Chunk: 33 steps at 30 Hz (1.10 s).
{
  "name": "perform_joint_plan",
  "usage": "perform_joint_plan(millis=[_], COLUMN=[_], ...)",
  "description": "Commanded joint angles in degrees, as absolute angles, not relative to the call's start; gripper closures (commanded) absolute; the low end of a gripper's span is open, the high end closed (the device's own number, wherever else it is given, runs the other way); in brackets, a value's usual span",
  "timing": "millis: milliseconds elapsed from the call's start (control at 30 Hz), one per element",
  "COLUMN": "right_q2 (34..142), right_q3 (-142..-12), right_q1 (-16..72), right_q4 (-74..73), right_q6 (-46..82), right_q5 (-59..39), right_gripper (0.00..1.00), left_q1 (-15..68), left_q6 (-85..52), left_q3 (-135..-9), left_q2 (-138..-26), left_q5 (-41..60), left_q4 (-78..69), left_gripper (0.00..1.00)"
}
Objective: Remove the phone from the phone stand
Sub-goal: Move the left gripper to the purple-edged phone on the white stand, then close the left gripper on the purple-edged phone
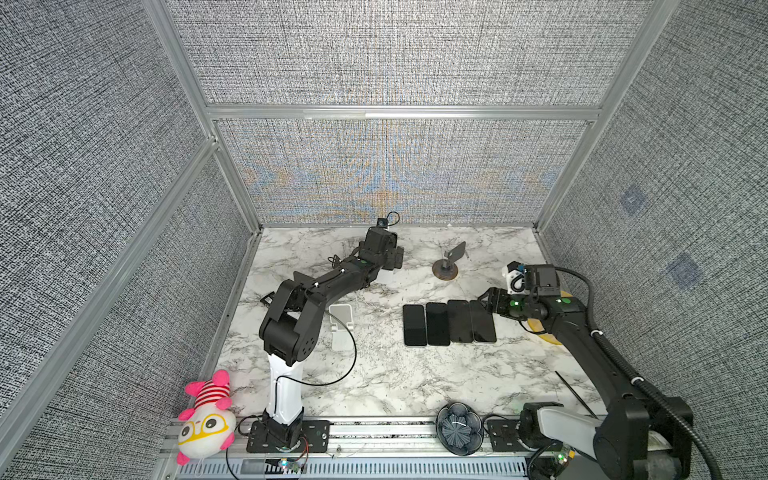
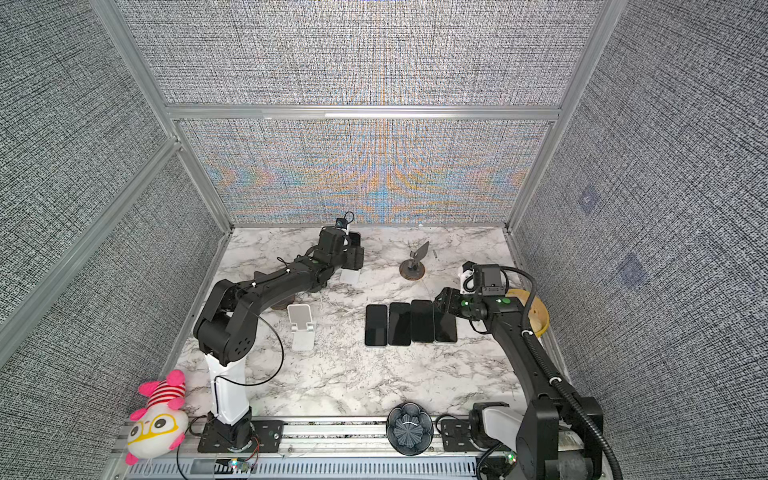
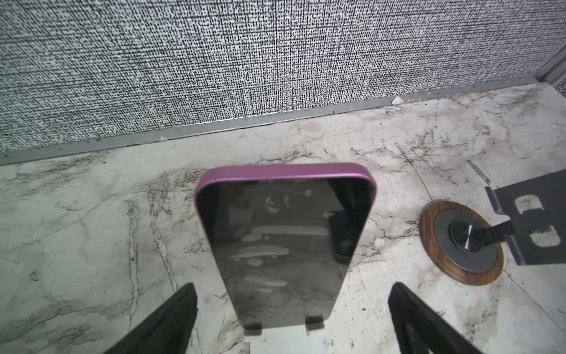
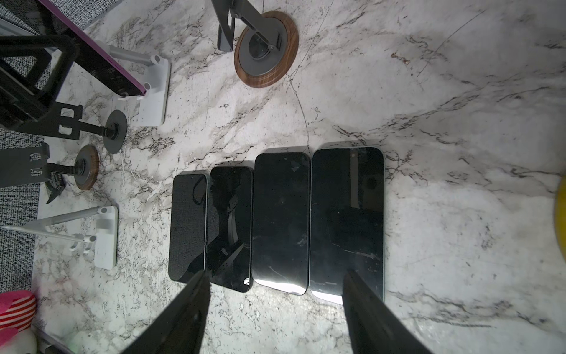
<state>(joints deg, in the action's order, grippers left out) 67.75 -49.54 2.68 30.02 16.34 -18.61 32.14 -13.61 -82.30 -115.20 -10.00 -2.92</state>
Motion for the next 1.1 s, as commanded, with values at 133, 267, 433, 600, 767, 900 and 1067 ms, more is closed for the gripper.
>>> perform_joint_plan(millis=[133,267,433,600,767,900,1067], right_q2=[67.59,67.24,67.24,66.92,66.97,67.06,67.06], right_q3=[-49.41,-49.47,-49.48,-49.17,-49.13,-49.0,-49.2], right_q1=[2.65,2.67,2.71,2.68,2.69,2.71,2.7], right_q4=[30.31,30.5,30.56,30.52,30.67,30.49,30.59], right_q6=[15.95,15.95,15.92,15.93,15.75,15.75,15.57], right_q5=[-18.51,-18.37,-18.4,-18.39,-18.12,-18.2,-18.02], right_gripper=[0.31,0.31,0.31,0.31,0.31,0.31,0.31], left_q1=[31.86,31.81,31.47,31.2,31.11,31.11,31.11], left_q6=[-14.28,-14.45,-15.06,-16.09,-16.17,-16.1,-16.17], left_q3=[-81.81,-81.21,-81.56,-82.27,-82.27,-82.44,-82.4], left_q2=[-117.05,-116.94,-117.41,-118.25,-118.35,-118.39,-117.92], left_q5=[-10.26,-10.56,-9.49,-8.68,-8.35,-8.17,-8.79], left_q4=[-5.53,-6.36,-6.49,-5.98,-6.23,-6.15,-5.69], left_gripper=[0.01,0.02,0.09,0.2,0.3,0.32,0.32])
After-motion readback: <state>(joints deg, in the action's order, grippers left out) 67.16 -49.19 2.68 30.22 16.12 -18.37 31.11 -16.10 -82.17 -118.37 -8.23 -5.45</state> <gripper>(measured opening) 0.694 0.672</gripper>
